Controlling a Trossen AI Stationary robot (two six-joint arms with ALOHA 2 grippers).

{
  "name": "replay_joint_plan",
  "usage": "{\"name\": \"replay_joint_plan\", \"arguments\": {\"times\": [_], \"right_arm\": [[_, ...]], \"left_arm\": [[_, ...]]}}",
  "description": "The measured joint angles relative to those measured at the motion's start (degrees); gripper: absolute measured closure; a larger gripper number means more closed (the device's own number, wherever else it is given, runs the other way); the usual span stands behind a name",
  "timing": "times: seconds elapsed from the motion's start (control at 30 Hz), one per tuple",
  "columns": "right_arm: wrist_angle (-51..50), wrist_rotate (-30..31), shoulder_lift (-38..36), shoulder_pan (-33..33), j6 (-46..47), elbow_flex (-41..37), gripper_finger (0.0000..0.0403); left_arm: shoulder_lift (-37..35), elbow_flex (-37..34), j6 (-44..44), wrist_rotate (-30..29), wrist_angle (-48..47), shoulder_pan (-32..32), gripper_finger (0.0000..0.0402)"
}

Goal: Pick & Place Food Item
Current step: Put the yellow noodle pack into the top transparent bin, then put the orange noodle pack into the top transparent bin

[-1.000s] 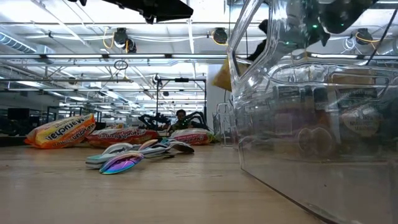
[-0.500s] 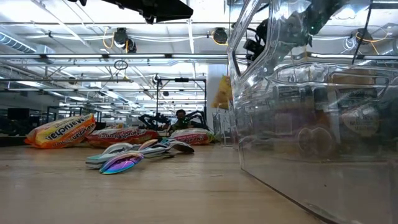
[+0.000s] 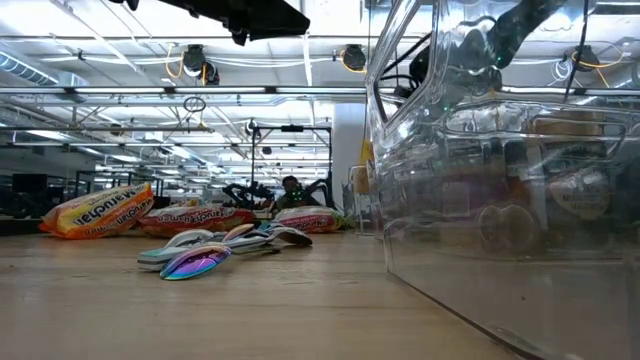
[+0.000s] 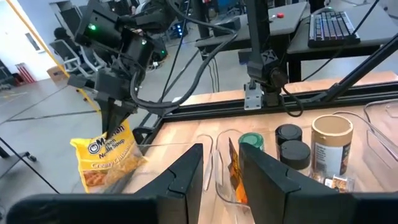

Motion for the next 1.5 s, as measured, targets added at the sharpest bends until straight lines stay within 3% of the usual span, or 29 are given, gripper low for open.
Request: {"name": "replay_joint_plan", "arguments": {"times": [0.33,0.77,1.2,1.5], "right_arm": [[-1.6,-3.5,1.3,-2.1,1.6,0.0,0.0403],[3.3,-0.3,7.3,-2.0,2.2,0.0,0.0395],[5.6,1.4,6.0,-2.0,9.9,0.0,0.0285],[6.0,2.4,-0.9,0.2,15.1,0.0,0.0229]], "left_arm": [[0.0,0.0,0.0,0.0,0.1,0.0,0.0289],[0.0,0.0,0.0,0.0,0.1,0.0,0.0289],[0.0,0.0,0.0,0.0,0.0,0.0,0.0289],[0.0,0.0,-0.1,0.0,-0.3,0.0,0.0289]]}}
